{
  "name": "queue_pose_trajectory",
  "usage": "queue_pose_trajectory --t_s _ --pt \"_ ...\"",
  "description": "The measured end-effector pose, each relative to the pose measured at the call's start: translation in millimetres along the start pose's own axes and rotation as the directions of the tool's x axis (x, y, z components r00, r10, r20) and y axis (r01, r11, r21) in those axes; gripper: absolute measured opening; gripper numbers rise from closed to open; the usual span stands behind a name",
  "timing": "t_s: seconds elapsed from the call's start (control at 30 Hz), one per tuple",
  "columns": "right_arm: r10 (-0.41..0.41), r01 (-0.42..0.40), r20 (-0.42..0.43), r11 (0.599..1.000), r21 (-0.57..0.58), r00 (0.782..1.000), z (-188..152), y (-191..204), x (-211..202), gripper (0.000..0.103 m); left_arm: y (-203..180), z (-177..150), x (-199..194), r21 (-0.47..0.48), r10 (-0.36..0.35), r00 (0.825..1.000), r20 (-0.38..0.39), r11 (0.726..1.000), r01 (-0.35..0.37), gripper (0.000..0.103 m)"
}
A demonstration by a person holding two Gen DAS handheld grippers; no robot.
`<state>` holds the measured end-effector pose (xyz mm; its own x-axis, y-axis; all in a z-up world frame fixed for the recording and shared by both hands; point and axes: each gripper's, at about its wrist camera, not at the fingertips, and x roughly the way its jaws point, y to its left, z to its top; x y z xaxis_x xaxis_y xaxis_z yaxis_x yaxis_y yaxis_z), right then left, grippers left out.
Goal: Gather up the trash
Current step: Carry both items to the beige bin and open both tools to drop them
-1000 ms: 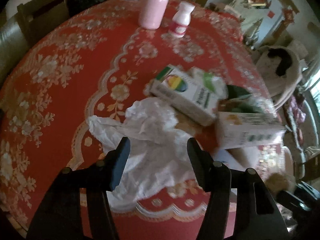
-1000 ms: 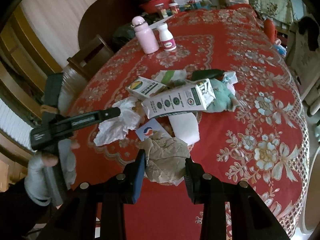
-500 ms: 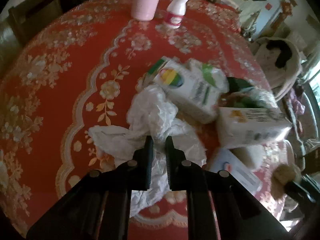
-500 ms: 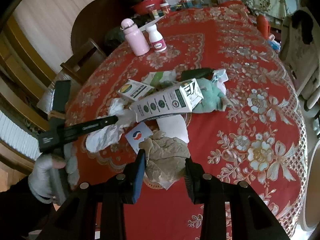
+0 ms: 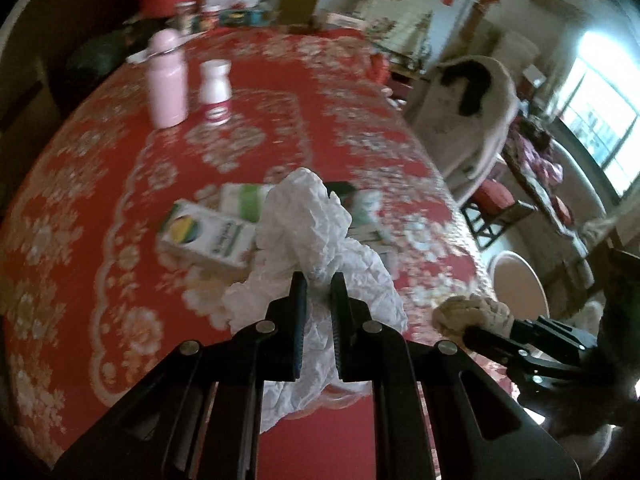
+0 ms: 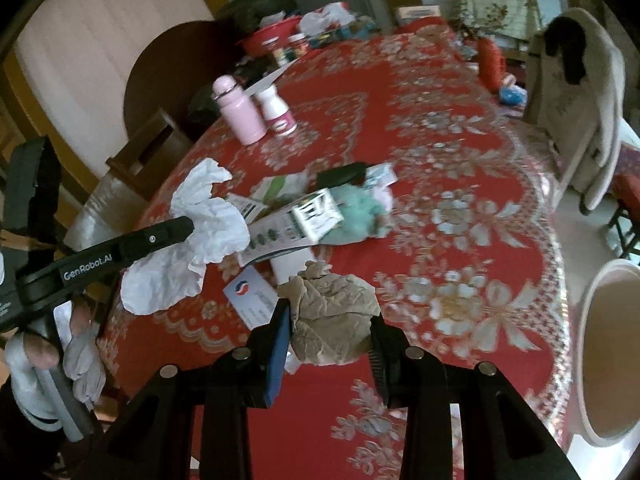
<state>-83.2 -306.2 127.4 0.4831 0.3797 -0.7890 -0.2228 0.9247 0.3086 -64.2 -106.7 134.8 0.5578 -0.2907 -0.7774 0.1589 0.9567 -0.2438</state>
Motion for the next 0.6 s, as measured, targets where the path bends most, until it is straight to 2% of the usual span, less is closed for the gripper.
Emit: queue_pose_trajectory --t_s 0.23,0.4,0.6 --pt "-0.088 0.083 0.05 0.992 0.09 0.995 1 -35 -22 0.034 -53 14 16 0.127 -0.064 0.998 -0.014 0.99 0.066 0.009" --pt "-0.154 0.137 0.082 0.974 0.183 0.985 0 -64 -38 0.034 -89 27 25 0.232 -0.12 0.992 -0.027 0.965 0.123 0.009" --pt "-0.205 0.178 0.083 0.95 0.256 0.975 -7 -105 -55 0.034 -130 32 42 0.287 -0.15 0.987 -0.051 0.945 0.158 0.009"
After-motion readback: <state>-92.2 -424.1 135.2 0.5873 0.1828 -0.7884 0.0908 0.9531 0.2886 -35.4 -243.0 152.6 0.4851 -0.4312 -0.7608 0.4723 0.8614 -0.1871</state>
